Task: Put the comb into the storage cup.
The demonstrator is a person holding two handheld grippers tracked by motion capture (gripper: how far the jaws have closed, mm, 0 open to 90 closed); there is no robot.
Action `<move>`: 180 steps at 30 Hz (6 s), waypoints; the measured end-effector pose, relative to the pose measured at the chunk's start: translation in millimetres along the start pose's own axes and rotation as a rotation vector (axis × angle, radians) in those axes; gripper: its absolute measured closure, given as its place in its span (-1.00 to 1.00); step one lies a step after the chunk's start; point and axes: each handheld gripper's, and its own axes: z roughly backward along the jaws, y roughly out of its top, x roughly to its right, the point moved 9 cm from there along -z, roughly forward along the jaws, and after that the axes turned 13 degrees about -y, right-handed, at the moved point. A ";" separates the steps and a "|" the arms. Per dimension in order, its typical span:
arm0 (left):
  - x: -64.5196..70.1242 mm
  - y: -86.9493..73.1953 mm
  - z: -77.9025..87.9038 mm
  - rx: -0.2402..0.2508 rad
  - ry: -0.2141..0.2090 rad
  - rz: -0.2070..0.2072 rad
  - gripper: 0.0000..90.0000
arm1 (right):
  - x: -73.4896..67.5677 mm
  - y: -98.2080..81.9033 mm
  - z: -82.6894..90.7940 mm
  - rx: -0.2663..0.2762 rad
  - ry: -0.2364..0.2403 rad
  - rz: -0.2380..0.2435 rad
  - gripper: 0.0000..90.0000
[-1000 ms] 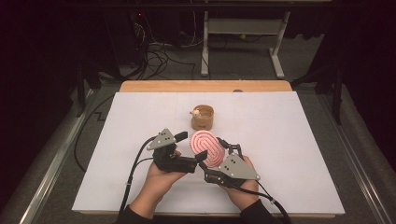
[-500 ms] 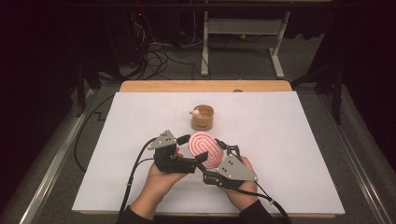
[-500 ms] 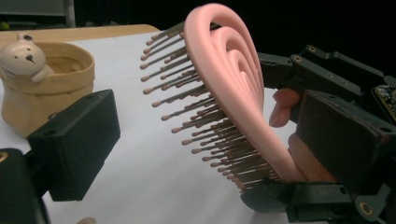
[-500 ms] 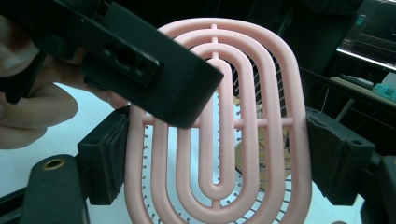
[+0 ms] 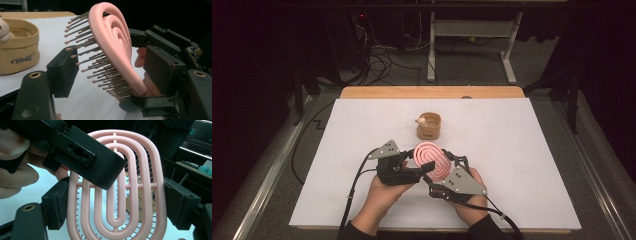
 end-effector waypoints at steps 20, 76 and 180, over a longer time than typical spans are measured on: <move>1.7 -1.8 0.9 -0.008 -0.018 0.015 0.03 | -2.3 2.4 0.6 0.011 0.000 0.010 -0.55; 10.7 3.9 0.8 0.042 -0.052 0.077 0.36 | -1.9 4.9 1.8 0.032 -0.056 0.077 -0.56; 2.5 29.6 52.0 0.127 0.139 -0.110 0.40 | 44.7 -32.8 16.7 -0.134 0.029 -0.163 -1.00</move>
